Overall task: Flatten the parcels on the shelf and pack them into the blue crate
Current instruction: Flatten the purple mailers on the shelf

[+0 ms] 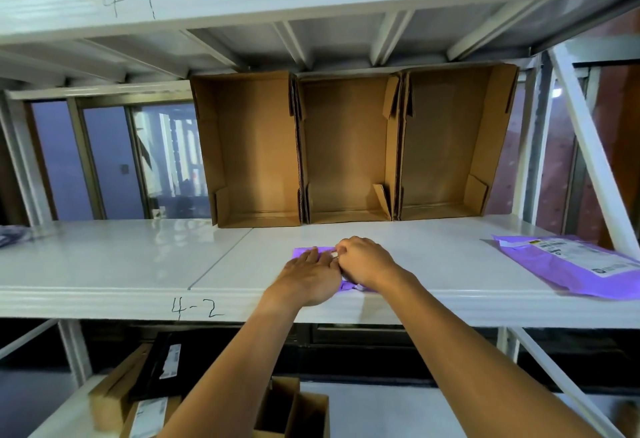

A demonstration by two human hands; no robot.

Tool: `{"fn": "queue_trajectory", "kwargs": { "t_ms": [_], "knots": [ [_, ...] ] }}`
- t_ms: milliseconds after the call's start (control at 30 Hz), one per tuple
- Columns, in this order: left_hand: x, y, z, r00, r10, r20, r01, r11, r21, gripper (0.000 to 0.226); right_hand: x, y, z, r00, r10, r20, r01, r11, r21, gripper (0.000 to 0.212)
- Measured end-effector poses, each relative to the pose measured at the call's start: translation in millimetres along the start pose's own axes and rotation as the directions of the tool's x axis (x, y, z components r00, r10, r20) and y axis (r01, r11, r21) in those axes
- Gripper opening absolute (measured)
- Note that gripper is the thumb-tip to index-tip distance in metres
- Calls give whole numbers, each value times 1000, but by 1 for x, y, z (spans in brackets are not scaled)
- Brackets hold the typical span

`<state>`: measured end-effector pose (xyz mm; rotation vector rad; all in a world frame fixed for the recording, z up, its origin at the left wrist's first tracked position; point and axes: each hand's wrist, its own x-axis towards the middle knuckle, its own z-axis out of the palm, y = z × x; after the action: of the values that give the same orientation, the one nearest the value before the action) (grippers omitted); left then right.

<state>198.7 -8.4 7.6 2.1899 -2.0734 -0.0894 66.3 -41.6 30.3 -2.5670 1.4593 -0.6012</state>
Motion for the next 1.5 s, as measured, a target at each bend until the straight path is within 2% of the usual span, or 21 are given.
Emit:
{"fn": "queue_trajectory", "kwargs": {
  "t_ms": [133,267,367,500,600,800,933,1133,1267,1333,1400,1500],
  "knots": [
    [0,2,-6,999,4,37,-3,1000,-24,62,-11,1,3,993,-112,-28,107,984,-141,25],
    [-4,5,-8,1000,6,12,-6,1000,28,59,-21,1,-1,985,-165,46,171,966,-193,38],
    [-1,4,-5,1000,-22,3,21,999,35,63,-29,-1,-4,988,-106,115,127,974,-187,48],
    [-3,7,-5,989,-150,1,150,989,6,78,-38,-3,-6,989,14,146,-4,997,-73,65],
    [-9,10,-9,983,-185,13,186,982,-46,73,-45,-2,-9,982,68,178,-67,998,-11,61],
    [-26,-25,-22,987,-152,58,147,986,82,64,-52,12,-15,956,126,266,-104,990,-92,55],
    [-32,-35,-19,994,-103,37,98,989,112,63,-60,12,-16,955,154,254,-138,987,-78,58],
    [-45,-24,-13,995,-42,-85,58,979,193,52,-66,10,-19,968,120,222,-102,990,-94,59],
    [-64,-15,-10,986,-2,-167,31,985,169,45,-74,8,-22,971,117,208,-106,992,-65,58],
    [-71,-14,-12,965,-1,-262,31,993,112,38,-78,8,-21,975,105,195,-96,994,-56,57],
    [-77,-7,-19,931,-74,-357,89,996,25,40,-83,10,-19,976,100,194,-91,994,-53,57],
    [-75,7,-27,912,-150,-383,119,988,-103,40,-90,12,-20,981,89,175,-81,995,-56,59]
  ]
}}
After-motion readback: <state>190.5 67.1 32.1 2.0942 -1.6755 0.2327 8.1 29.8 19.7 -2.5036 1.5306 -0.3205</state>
